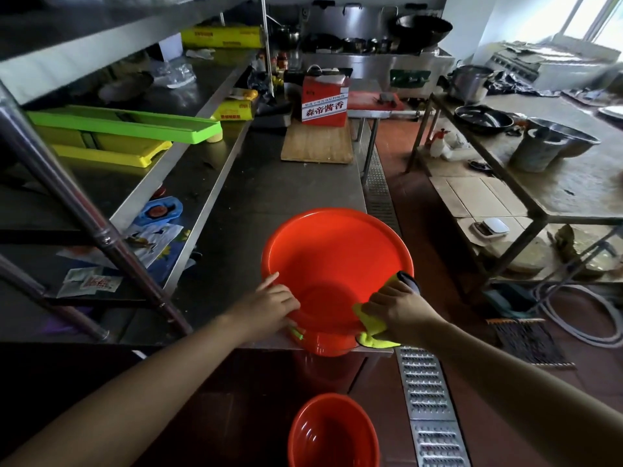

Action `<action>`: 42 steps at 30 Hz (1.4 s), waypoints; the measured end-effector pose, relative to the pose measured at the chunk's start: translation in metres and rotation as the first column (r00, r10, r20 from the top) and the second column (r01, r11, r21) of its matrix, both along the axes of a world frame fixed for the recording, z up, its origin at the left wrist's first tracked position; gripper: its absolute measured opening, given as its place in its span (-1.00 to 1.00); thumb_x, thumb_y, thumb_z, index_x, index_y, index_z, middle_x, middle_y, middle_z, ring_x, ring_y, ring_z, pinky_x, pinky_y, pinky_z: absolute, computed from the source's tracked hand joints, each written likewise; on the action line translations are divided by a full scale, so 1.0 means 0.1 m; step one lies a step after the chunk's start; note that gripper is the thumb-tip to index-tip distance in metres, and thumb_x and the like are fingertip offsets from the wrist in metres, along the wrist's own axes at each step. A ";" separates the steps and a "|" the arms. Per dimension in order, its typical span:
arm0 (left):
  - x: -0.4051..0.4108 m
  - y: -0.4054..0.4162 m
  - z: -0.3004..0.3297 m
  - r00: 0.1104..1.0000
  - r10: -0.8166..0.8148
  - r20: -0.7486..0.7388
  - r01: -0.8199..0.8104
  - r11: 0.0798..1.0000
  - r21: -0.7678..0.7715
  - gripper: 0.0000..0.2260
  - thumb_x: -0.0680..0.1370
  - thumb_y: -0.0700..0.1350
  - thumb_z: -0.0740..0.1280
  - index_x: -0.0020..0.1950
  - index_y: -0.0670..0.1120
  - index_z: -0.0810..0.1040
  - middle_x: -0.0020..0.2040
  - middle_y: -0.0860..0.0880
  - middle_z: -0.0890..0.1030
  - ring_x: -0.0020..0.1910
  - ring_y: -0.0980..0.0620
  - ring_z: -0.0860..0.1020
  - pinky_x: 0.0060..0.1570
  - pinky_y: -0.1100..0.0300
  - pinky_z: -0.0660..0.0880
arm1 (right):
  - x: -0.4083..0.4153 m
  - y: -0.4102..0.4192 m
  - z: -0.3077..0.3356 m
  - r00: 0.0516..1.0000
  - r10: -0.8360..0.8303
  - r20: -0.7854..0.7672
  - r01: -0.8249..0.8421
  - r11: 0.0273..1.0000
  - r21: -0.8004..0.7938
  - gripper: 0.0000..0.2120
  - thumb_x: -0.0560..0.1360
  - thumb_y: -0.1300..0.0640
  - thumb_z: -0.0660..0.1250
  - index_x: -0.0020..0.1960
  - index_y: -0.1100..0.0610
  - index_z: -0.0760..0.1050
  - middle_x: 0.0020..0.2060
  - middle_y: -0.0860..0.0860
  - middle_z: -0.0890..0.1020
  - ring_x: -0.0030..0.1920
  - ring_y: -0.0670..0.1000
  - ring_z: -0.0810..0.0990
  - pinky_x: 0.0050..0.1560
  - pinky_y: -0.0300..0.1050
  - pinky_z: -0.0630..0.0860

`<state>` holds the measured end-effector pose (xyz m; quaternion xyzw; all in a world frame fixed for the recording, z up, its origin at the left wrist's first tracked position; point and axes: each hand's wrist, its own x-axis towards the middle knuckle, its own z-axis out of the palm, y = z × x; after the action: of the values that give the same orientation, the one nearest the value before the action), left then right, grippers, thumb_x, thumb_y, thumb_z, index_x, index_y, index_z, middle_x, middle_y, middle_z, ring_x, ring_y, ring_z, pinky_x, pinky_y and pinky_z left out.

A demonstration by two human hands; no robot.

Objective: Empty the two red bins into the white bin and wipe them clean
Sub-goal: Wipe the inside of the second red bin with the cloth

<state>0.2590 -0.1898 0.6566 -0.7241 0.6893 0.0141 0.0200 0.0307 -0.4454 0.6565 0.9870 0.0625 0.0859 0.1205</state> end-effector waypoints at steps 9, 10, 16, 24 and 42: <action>-0.90 -0.39 -0.20 0.994 0.108 -0.020 -0.110 0.975 -0.194 -0.68 0.62 0.15 0.15 0.21 0.01 0.54 0.07 0.10 0.61 0.11 0.07 0.56 0.31 0.00 0.32 | 0.08 0.14 -0.17 0.998 0.023 0.060 -0.029 0.995 0.095 -0.40 0.33 -0.46 0.35 0.17 -0.05 0.60 -0.16 -0.09 0.62 -0.15 0.03 0.61 -0.07 0.00 0.54; -0.83 -0.35 -0.23 0.997 0.081 0.016 -0.075 0.969 -0.236 -0.69 0.61 0.14 0.18 0.19 0.01 0.56 0.03 0.11 0.63 0.06 0.08 0.58 0.28 -0.01 0.36 | 0.06 0.05 -0.18 0.995 0.061 0.073 -0.069 0.991 0.111 -0.38 0.39 -0.46 0.31 0.23 -0.05 0.58 -0.12 -0.09 0.63 -0.11 0.03 0.61 -0.03 0.00 0.54; -0.34 -0.19 -0.26 0.997 0.034 0.075 -0.015 0.969 -0.245 -0.75 0.57 0.11 0.27 0.18 0.05 0.56 0.06 0.12 0.66 0.07 0.14 0.60 0.41 -0.09 0.27 | 0.08 -0.35 -0.10 0.977 0.201 0.077 -0.209 0.971 0.116 -0.45 0.49 -0.39 0.24 0.31 -0.07 0.56 0.00 -0.10 0.65 0.00 0.01 0.64 0.10 -0.01 0.56; -0.42 -0.33 -0.14 0.995 0.070 0.071 -0.062 0.992 -0.108 -0.54 0.61 0.29 0.05 0.31 0.03 0.47 0.18 0.07 0.60 0.19 0.10 0.54 0.48 -0.14 0.17 | 0.16 -0.37 0.12 0.970 0.084 -0.230 -0.072 0.996 0.061 -0.28 0.48 -0.48 0.05 0.49 -0.11 0.39 0.16 -0.09 0.61 0.19 0.06 0.56 0.30 0.08 0.41; -0.34 -0.30 -0.05 0.997 0.045 0.066 -0.043 0.998 -0.039 -0.52 0.62 0.23 0.07 0.39 -0.02 0.44 0.32 0.03 0.53 0.36 0.06 0.42 0.53 -0.11 0.01 | 0.06 -0.19 -0.03 0.997 0.071 0.019 -0.072 0.996 0.051 -0.37 0.38 -0.49 0.31 0.21 -0.05 0.61 -0.10 -0.11 0.66 -0.09 0.01 0.65 0.00 0.01 0.57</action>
<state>0.2253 -0.2202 0.6518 -0.7393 0.6723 -0.0226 0.0292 0.0365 -0.4648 0.6538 0.9861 0.0945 0.1003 0.0925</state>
